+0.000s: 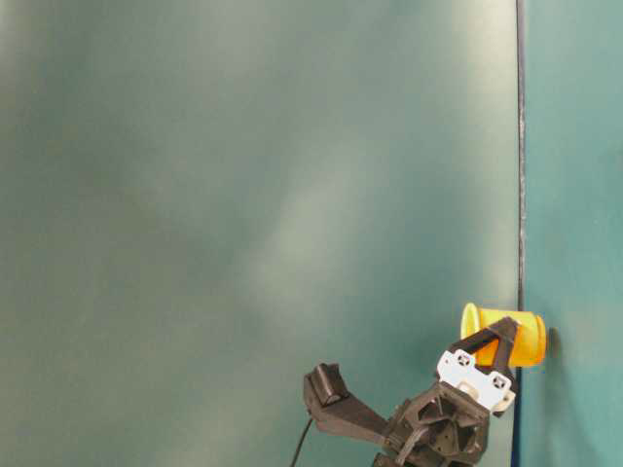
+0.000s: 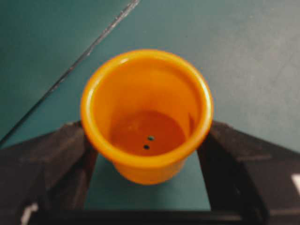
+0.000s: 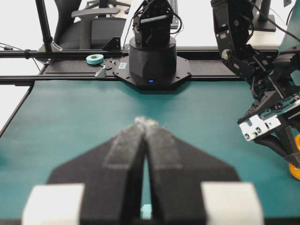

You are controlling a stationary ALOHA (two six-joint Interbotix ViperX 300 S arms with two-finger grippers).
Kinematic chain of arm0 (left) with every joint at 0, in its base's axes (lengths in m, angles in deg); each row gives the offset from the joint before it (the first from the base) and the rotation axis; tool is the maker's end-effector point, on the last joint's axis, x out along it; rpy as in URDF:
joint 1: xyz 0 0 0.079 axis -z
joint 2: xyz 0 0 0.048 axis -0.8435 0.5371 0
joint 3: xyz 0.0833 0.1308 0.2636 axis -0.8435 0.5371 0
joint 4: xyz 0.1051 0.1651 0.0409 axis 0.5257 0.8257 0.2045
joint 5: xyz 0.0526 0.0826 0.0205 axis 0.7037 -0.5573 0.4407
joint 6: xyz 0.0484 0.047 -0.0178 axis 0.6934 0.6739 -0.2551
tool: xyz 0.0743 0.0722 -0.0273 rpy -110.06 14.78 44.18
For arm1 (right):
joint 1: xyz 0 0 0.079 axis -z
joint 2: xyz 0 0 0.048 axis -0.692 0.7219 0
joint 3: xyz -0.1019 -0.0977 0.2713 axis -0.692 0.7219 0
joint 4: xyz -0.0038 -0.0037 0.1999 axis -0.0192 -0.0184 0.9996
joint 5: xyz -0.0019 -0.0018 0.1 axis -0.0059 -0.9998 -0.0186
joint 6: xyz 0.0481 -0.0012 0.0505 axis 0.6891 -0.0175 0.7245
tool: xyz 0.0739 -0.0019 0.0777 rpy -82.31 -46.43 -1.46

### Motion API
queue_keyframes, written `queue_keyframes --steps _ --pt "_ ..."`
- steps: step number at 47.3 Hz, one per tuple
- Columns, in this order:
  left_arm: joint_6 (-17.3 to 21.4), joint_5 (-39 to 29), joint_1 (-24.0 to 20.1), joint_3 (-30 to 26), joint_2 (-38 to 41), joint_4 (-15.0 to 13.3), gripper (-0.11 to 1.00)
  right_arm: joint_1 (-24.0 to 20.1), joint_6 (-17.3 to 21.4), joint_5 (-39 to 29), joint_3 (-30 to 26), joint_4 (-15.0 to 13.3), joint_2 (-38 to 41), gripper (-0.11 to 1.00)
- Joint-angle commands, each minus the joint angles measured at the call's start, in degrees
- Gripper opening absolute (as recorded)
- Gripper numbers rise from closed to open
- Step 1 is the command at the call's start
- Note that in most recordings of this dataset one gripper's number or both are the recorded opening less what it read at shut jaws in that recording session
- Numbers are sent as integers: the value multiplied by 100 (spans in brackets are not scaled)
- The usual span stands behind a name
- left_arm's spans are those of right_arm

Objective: Move the cup backward with left arm.
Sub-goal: 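Slide the held orange cup backward toward the table's far edge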

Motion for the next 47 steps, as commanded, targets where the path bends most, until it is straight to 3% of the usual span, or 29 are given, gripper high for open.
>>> queue_keyframes --steps 1,47 --pt "-9 26 -26 -88 -79 9 64 0 9 26 -185 9 9 0" --pt "-9 26 -53 -70 -70 9 64 0 9 -70 -185 9 9 0"
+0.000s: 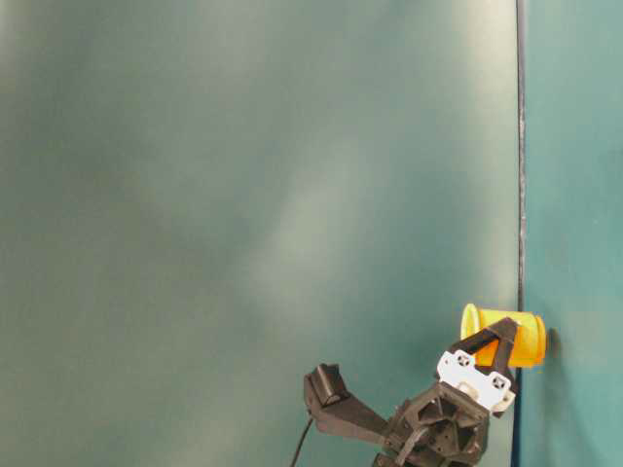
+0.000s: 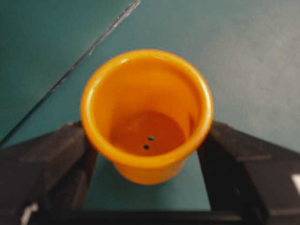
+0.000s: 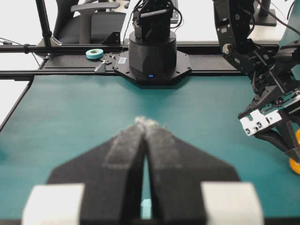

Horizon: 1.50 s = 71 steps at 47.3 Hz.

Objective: Move the cup backward with left arm.

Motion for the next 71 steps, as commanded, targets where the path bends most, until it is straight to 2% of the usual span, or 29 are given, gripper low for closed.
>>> queue_keyframes --steps 1,60,71 --pt "-18 26 -35 -70 -79 0 64 0 9 18 -185 9 18 0" --pt "-9 70 -79 -62 -79 0 64 0 9 9 -185 9 18 0" --pt "-9 246 -123 -79 -70 9 64 0 9 9 -185 9 18 0"
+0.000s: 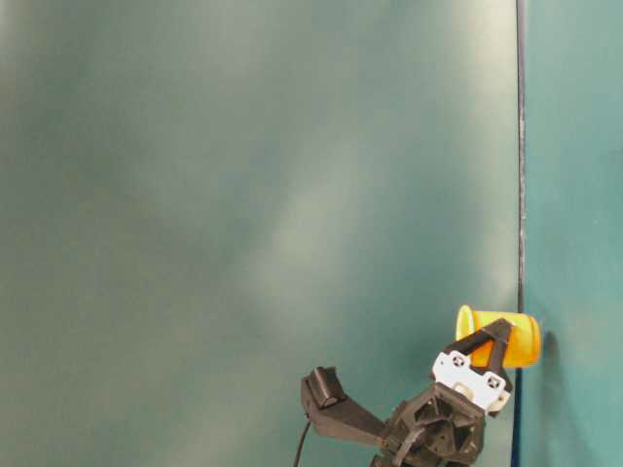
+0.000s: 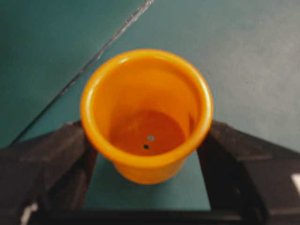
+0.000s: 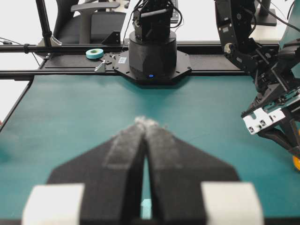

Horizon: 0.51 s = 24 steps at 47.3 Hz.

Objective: Move the cup backward with left arm.

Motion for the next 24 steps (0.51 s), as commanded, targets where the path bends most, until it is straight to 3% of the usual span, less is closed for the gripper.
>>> queue_keyframes --steps 1,24 --pt "0 105 -35 -79 -79 9 64 0 9 18 -185 18 18 0" --pt "0 114 -88 -70 35 0 64 26 9 18 -185 9 18 0"
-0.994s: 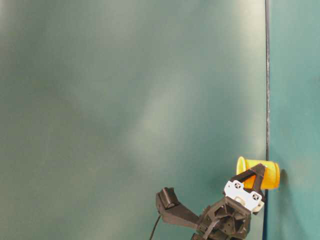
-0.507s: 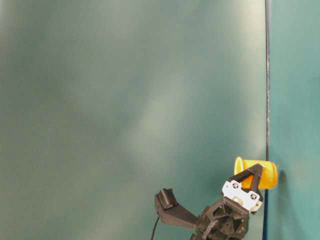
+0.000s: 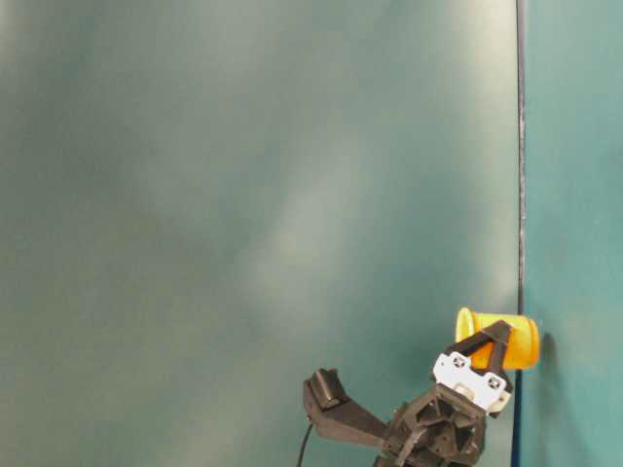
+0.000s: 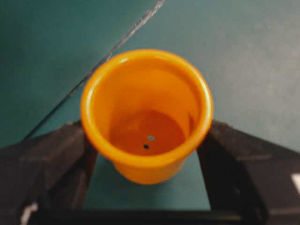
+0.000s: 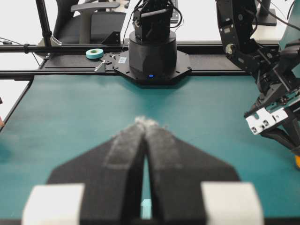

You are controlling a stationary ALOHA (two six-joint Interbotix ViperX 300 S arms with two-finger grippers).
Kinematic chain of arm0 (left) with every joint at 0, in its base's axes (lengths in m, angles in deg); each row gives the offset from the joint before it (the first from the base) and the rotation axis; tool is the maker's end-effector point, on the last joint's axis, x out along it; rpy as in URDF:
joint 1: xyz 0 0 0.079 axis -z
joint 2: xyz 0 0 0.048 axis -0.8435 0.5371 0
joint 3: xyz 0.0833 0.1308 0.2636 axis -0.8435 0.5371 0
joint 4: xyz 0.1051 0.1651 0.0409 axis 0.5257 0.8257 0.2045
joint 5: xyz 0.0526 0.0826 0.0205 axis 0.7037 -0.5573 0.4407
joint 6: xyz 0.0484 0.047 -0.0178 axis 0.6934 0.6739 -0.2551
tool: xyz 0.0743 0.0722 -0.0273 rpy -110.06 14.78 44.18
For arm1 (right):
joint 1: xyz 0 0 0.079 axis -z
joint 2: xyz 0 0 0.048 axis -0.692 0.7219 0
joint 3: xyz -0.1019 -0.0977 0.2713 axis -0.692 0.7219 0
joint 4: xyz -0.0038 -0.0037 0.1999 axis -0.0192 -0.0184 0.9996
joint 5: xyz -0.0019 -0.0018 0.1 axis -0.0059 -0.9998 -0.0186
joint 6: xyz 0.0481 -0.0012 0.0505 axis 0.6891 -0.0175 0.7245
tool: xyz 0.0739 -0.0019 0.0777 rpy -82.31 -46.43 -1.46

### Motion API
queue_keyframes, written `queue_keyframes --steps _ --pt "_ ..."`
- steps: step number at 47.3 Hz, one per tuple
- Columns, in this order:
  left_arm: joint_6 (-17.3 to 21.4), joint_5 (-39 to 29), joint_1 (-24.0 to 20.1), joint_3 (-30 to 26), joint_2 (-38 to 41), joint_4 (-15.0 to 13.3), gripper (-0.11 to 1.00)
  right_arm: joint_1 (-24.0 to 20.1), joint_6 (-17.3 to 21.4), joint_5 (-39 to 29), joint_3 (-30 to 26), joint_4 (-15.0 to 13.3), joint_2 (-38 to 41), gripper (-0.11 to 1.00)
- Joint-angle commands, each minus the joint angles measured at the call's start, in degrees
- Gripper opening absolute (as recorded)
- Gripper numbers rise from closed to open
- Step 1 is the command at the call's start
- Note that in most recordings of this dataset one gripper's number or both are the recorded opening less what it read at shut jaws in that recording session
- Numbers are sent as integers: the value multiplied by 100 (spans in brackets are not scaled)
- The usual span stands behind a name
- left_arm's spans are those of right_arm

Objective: Move the cup backward with left arm.

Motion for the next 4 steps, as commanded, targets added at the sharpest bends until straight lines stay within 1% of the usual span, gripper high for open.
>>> queue_keyframes --steps 1,4 --pt "-9 53 -18 -79 -35 9 64 18 9 18 -185 18 18 0" --pt "-9 70 -18 -97 0 9 64 18 9 26 -193 18 18 0"
